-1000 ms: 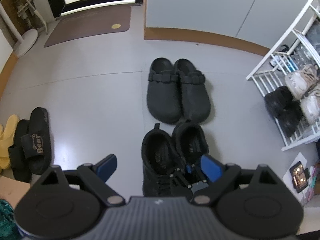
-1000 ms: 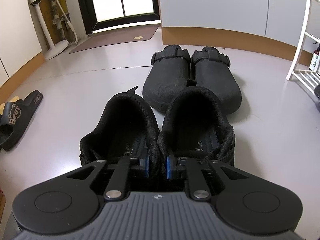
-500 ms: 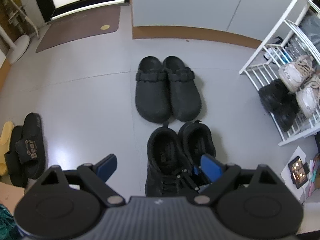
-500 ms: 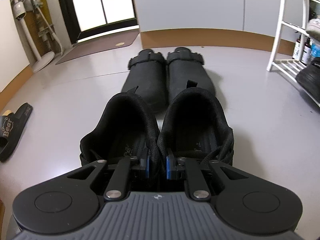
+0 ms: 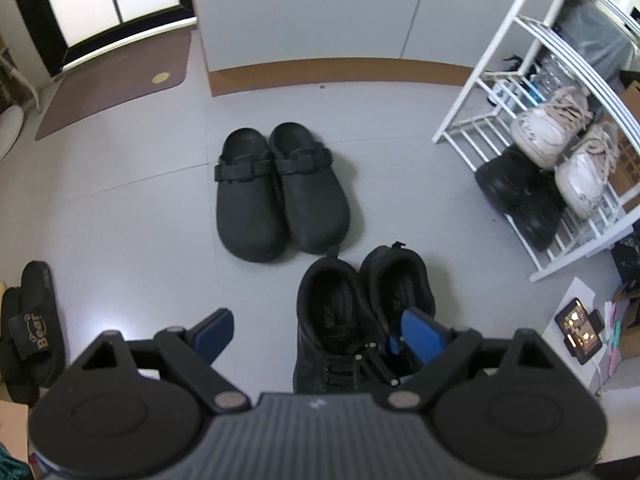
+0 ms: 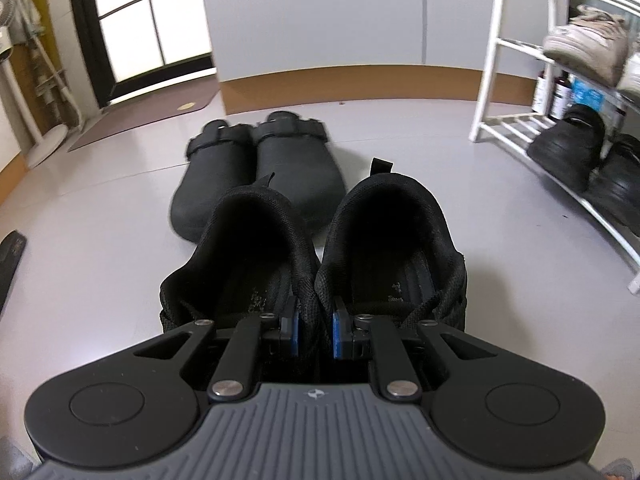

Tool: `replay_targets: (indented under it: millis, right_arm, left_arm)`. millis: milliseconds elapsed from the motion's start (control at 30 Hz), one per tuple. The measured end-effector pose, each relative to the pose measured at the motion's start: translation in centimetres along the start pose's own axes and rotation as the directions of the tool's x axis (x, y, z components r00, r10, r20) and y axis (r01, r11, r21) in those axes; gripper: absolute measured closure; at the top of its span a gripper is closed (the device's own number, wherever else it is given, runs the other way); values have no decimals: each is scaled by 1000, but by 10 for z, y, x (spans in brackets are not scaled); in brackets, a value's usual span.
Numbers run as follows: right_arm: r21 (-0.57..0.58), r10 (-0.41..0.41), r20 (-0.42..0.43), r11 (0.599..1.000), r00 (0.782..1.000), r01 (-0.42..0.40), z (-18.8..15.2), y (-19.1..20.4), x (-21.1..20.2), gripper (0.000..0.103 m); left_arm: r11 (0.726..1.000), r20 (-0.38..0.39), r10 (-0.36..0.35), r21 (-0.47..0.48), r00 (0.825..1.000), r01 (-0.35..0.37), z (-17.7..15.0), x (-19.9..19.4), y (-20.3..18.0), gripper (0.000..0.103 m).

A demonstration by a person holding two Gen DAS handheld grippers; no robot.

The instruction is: Organize scattered shoes

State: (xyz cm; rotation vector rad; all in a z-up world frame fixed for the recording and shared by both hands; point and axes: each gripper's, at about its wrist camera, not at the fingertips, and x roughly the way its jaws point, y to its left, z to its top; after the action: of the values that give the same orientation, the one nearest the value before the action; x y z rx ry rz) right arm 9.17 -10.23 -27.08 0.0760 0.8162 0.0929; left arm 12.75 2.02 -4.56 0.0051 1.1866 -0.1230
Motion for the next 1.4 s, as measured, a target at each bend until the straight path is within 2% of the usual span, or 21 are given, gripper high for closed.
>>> replay_targets:
  millis: [167, 400, 533, 900, 1400]
  right_arm:
    - [23, -33, 15, 999, 999, 32, 6, -15, -12, 87]
    - [24, -60, 49, 998, 997, 59, 19, -22, -37, 87]
    - [31, -66, 60, 997, 996, 64, 29, -25, -50, 87]
    - [-1, -71, 116, 997, 991, 71, 68, -30, -101, 87]
    - [41, -140, 204, 990, 969, 135, 138, -65, -162, 87]
  left_arm:
    - [1000, -3, -14, 28, 1000, 14, 1, 2, -9, 10]
    - [999, -9, -51, -8, 999, 51, 2, 3, -3, 11]
    - [999, 20, -39, -3, 999, 39, 3, -6, -4, 10]
    - [994, 87, -103, -18, 991, 105, 10, -34, -8, 10]
    - [983, 183, -176, -17, 967, 182, 15, -64, -20, 10]
